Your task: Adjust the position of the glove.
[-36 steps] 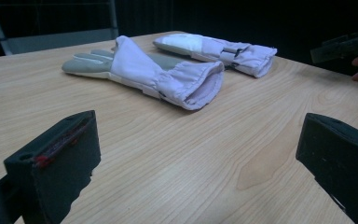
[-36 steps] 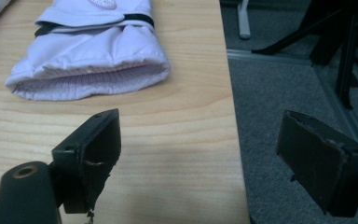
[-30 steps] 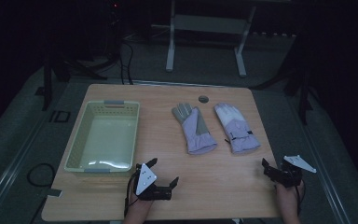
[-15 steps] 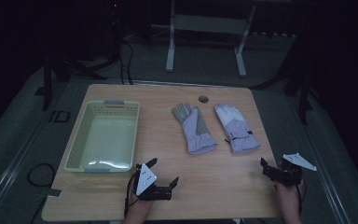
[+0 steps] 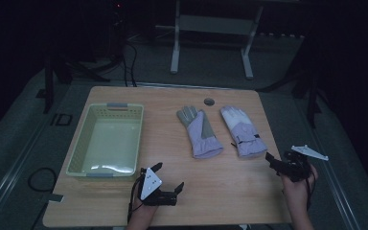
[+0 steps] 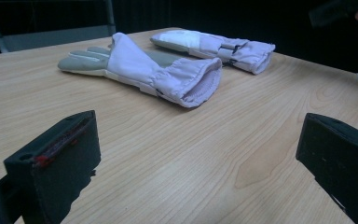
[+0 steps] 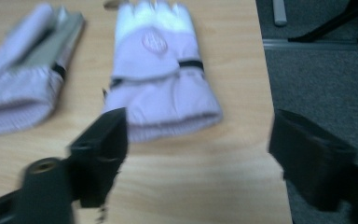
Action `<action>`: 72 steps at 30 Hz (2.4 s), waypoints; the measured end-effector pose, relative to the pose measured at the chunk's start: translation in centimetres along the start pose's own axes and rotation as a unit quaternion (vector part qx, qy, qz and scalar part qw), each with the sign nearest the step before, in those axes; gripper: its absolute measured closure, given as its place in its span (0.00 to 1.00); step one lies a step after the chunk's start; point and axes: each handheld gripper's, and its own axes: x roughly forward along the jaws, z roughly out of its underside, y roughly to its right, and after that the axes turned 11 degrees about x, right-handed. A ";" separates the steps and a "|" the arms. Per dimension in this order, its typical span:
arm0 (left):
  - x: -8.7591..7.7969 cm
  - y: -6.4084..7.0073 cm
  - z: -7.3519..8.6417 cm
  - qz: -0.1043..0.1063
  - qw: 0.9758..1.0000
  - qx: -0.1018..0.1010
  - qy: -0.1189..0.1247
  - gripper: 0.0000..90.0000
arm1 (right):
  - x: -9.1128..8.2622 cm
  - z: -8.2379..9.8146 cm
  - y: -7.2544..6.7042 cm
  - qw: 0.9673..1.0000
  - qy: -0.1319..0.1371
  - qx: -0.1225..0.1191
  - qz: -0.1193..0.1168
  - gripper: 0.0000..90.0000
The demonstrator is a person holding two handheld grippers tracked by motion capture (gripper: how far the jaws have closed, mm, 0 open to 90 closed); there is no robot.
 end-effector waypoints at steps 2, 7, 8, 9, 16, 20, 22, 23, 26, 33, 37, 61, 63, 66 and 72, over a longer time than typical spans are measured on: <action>0.0 0.1 0.0 0.000 1.000 0.003 0.000 0.00 | 0.0 -0.8 -0.3 1.000 -0.001 0.002 -0.008 0.21; 0.0 -0.1 0.0 0.003 1.000 -0.004 0.000 0.00 | -0.1 -1.9 -1.3 1.000 0.000 -0.015 -0.011 0.13; 0.0 -0.1 0.0 0.003 1.000 -0.006 0.000 0.00 | -0.1 -2.2 -1.6 1.000 0.004 -0.018 -0.016 0.13; 0.0 -0.1 0.0 0.003 1.000 -0.005 0.000 0.00 | -0.1 -2.3 -2.0 0.999 0.004 -0.026 -0.018 0.13; 0.0 -0.1 0.0 0.005 1.000 -0.008 0.000 0.00 | 0.5 -3.3 -3.9 0.998 -0.004 -0.051 -0.034 0.14; 0.0 -0.1 0.0 0.005 1.000 -0.008 0.000 0.00 | 0.8 -3.9 -5.2 0.996 -0.004 -0.072 -0.049 0.15; 0.0 -0.1 0.0 0.005 1.000 -0.009 0.000 0.00 | 0.8 -4.3 -5.8 0.995 -0.003 -0.078 -0.057 0.15; 0.0 -0.1 0.0 0.005 1.000 -0.009 0.000 0.00 | 0.9 -4.5 -6.1 0.995 -0.003 -0.082 -0.058 0.15; 0.0 -0.1 0.0 0.005 1.000 -0.007 0.000 0.00 | 1.0 -5.0 -7.1 0.994 0.002 -0.089 -0.068 0.16; 0.0 -0.1 0.0 0.005 1.000 -0.007 0.000 0.00 | 1.7 -6.1 -9.0 0.991 -0.005 -0.100 -0.085 0.17; 0.0 -0.1 0.0 0.006 1.000 -0.007 0.000 0.00 | 2.2 -6.5 -9.9 0.990 0.001 -0.105 -0.095 0.22; 0.0 -0.2 0.0 0.013 1.000 -0.014 0.000 0.00 | 9.9 -6.7 -16.7 0.979 -0.063 -0.139 -0.138 0.40; 0.0 -0.2 0.0 0.013 1.000 -0.014 0.000 0.00 | 10.7 -6.6 -17.0 0.978 -0.072 -0.140 -0.139 0.41; 0.0 -0.2 0.0 0.013 1.000 -0.015 0.000 0.00 | 11.8 -6.5 -17.5 0.975 -0.085 -0.152 -0.136 0.43; 0.0 -0.2 0.0 0.014 1.000 -0.015 0.000 0.00 | 14.0 -6.1 -17.8 0.975 -0.103 -0.148 -0.128 0.46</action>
